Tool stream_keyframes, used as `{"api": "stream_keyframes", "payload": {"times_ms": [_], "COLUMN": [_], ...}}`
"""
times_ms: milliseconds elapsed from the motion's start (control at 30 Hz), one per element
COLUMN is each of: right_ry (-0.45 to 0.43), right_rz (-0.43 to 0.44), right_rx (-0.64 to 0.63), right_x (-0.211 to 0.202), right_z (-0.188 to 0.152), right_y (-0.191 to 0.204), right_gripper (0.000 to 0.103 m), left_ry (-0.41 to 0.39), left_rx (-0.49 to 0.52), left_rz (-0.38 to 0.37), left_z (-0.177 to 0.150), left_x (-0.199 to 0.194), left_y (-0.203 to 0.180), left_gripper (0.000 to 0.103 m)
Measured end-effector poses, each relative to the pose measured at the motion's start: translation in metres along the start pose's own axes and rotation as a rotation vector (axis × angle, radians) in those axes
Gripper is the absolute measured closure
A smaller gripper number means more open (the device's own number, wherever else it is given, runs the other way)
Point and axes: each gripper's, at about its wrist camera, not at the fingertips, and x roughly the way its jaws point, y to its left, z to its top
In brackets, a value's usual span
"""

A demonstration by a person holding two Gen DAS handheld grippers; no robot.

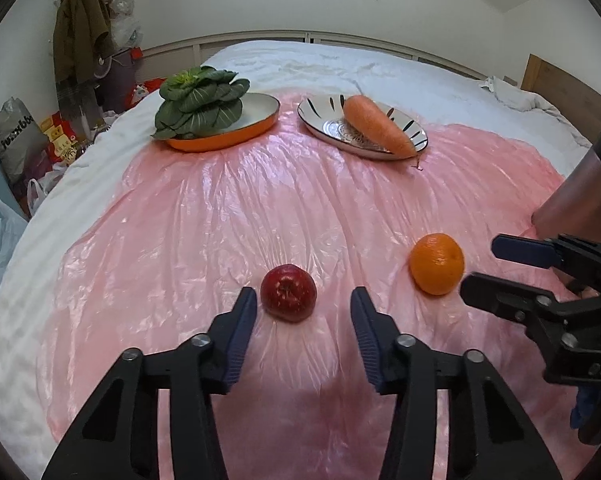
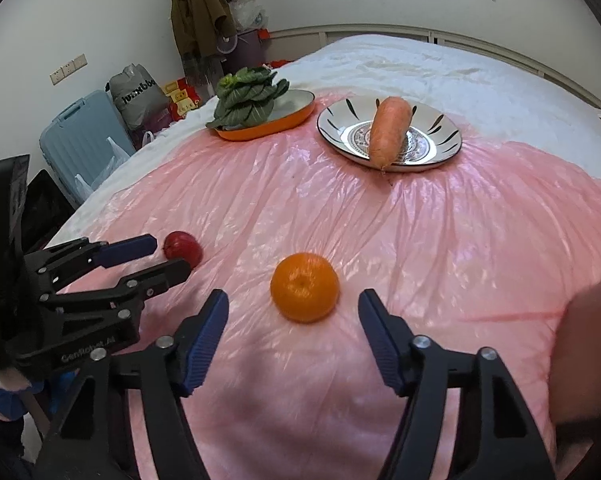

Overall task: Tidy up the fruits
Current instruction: 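Grasp the orange with the right gripper while the left grasps the red apple, then carry the orange in the right gripper while the left carries the apple to the tray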

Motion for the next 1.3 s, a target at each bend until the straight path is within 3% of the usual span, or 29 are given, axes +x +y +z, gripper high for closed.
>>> {"api": "stream_keyframes", "payload": {"times_ms": [167,267,533,967,1300], "right_ry": [0.016,0.039,0.084,0.046,0.007], "right_rz": [0.008,0.003,0.004,0.110,0.089], "right_rx": [0.006,0.004,0.013,0.143,0.158], "right_x": [0.018,0.029,0.047,0.038,0.010], "right_z": [0.009,0.010,0.005,0.006,0.010], "right_y": [-0.004,-0.004,-0.005,-0.030,-0.031], "right_gripper": [0.000,0.007,0.029,0.031,0.031], "left_ry": [0.010,0.022,0.039,-0.002,-0.035], "left_rx": [0.000,-0.004,0.000,-0.087,-0.140], "left_rz": [-0.003,-0.008,-0.002,-0.081,-0.090], "left_z": [0.001,0.002,-0.002,0.002,0.004], "left_x": [0.010,0.016,0.028,0.013,-0.011], "left_y": [0.003,0.006,0.009,0.029,0.043], "left_gripper": [0.067,0.072,0.075,0.075,0.075]}}
